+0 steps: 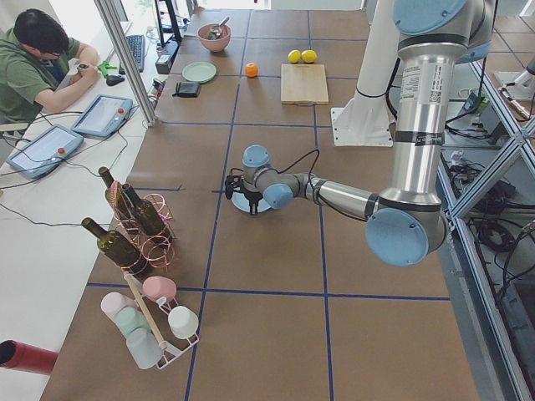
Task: Pick orange to plate
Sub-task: 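Lift the white plate with the left gripper, then carry the white plate toward the table center and set it down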
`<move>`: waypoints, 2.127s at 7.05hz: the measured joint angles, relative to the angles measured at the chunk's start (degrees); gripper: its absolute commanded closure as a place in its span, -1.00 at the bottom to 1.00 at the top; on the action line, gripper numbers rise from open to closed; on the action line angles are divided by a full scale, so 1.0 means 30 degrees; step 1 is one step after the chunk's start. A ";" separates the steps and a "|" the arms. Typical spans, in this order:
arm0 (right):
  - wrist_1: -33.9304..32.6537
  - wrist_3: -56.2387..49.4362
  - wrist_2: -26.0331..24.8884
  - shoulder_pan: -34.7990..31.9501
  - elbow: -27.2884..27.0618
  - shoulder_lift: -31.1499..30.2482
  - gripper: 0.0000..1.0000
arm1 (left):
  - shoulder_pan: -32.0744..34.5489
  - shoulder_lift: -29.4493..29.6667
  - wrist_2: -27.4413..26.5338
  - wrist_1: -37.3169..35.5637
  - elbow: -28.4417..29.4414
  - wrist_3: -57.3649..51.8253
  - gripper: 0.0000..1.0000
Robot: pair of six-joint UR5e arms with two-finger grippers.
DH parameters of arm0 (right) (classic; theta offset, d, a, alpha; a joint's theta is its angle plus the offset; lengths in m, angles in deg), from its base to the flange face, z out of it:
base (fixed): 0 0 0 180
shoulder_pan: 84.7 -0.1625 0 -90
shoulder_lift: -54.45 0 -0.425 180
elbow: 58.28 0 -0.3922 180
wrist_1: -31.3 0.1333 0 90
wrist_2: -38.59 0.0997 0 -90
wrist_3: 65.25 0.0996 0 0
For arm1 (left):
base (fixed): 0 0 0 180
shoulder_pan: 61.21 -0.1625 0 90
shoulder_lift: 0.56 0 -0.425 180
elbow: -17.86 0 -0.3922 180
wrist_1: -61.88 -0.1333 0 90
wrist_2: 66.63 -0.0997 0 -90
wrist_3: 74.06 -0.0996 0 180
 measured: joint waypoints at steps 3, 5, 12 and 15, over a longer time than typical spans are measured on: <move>0.0002 0.0012 0.0000 0.0000 -0.0067 -0.0012 -1.00 | 0.1655 -0.1049 0.0589 -0.0922 -0.2174 -0.1935 1.00; 0.0029 0.0019 -0.0048 -0.0001 -0.0071 -0.0012 -1.00 | 0.3166 0.1682 0.1413 -0.4199 -0.2411 -0.2176 1.00; -0.0008 0.0890 0.0003 -0.0001 -0.0336 -0.0131 -1.00 | -0.2074 0.9562 0.1171 -0.3126 -0.0211 1.1361 1.00; 0.0023 0.1353 0.0029 0.0056 -0.0517 -0.0156 -1.00 | -0.4661 1.0279 -0.2004 -0.0045 0.2028 1.4123 1.00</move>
